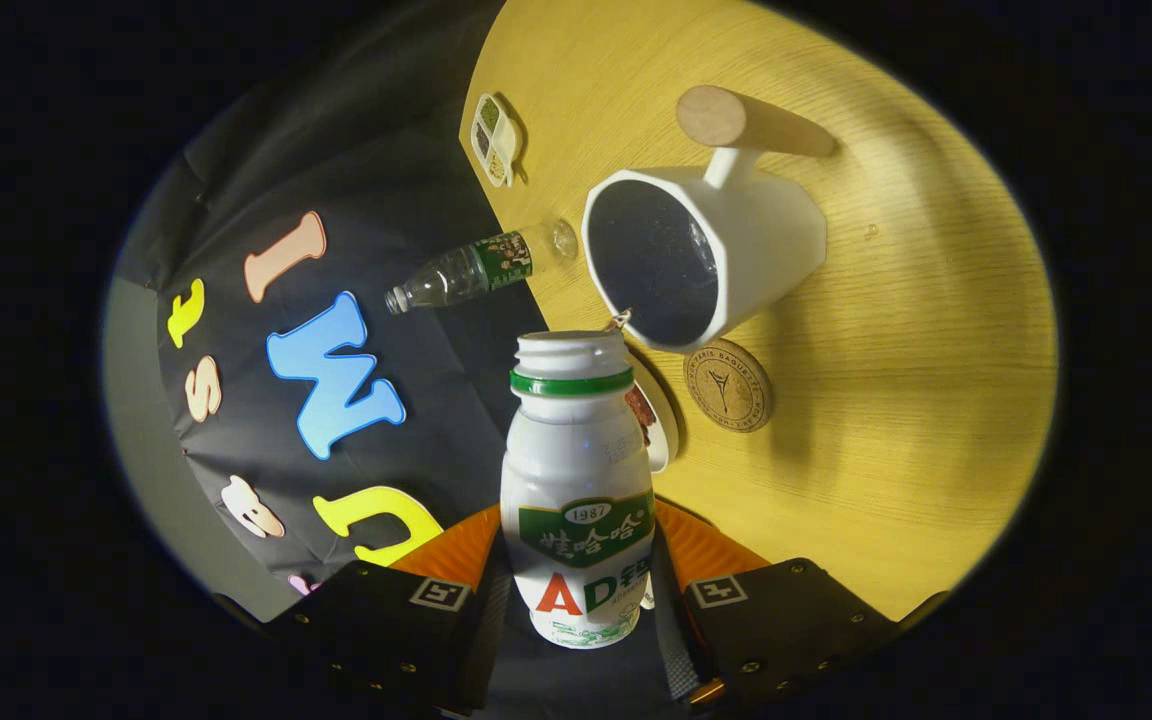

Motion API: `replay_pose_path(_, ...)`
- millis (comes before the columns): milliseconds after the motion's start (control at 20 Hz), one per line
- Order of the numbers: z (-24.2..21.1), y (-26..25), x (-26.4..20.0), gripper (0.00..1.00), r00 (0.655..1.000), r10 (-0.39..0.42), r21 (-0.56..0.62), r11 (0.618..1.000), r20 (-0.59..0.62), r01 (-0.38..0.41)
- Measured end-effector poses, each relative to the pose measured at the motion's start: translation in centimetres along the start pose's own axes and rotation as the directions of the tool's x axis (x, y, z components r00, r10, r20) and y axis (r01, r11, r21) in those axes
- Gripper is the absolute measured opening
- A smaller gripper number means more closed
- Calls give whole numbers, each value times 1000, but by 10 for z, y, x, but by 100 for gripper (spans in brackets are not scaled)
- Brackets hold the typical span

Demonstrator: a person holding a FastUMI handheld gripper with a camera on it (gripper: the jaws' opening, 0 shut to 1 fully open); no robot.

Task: Take the bottle from table, then pour the juice into the cup, finally place the bottle on the coaster

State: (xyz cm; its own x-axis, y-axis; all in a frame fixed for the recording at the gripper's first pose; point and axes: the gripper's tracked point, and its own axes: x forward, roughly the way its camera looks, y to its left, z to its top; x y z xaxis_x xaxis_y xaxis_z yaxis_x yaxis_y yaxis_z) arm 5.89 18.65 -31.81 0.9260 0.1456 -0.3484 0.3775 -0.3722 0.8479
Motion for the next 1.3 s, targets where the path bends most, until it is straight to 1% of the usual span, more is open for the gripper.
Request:
replay_pose_path(200,5,5,4,65,1000,-2,38,999,17,1)
replay_pose_path(1300,11,10,9,65,1000,-14,102,995,22,12)
